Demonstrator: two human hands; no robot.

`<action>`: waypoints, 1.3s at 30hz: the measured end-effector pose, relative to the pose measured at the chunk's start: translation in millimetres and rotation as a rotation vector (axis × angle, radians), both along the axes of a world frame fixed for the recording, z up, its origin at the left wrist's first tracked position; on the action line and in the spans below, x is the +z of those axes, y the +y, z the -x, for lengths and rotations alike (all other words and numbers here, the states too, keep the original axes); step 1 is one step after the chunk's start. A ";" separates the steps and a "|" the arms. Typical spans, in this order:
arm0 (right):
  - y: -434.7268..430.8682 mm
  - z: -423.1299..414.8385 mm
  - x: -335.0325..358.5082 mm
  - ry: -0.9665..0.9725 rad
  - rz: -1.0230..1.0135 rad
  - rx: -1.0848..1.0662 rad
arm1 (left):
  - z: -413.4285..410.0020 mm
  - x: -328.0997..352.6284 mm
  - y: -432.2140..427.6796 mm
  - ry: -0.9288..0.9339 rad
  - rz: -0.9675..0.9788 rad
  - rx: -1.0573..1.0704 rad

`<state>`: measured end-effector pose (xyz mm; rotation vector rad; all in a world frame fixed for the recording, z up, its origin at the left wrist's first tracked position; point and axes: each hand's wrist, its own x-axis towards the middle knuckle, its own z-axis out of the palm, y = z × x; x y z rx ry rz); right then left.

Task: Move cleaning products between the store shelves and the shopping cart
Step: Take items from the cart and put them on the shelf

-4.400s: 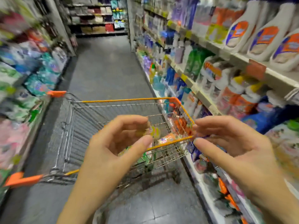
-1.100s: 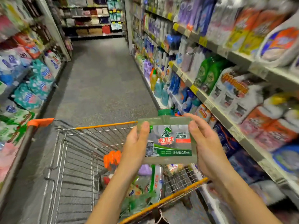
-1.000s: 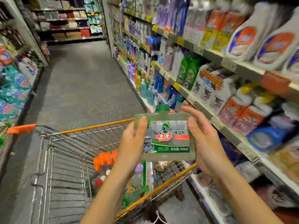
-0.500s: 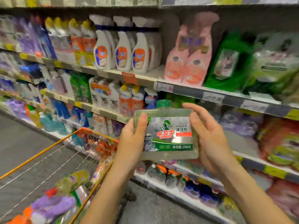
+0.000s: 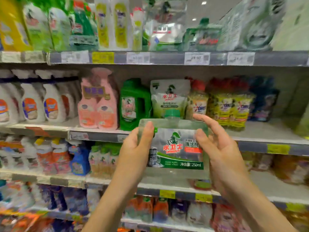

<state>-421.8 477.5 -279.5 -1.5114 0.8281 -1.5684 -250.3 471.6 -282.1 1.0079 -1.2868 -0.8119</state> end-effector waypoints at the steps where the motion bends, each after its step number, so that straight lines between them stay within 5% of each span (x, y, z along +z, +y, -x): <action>1: -8.0 22.6 10.0 0.004 0.040 0.007 | 22.8 9.9 -11.6 -0.004 0.036 -0.018; 21: -179.9 105.8 148.0 -0.080 0.402 -0.163 | 98.3 122.3 -178.1 -0.140 0.637 0.001; 28: -237.9 108.6 204.7 -0.026 0.577 -0.275 | 112.0 182.9 -254.6 -0.370 0.852 0.185; 39: -286.1 132.3 234.2 0.085 0.493 -0.207 | 134.9 211.8 -289.4 -0.634 0.765 0.353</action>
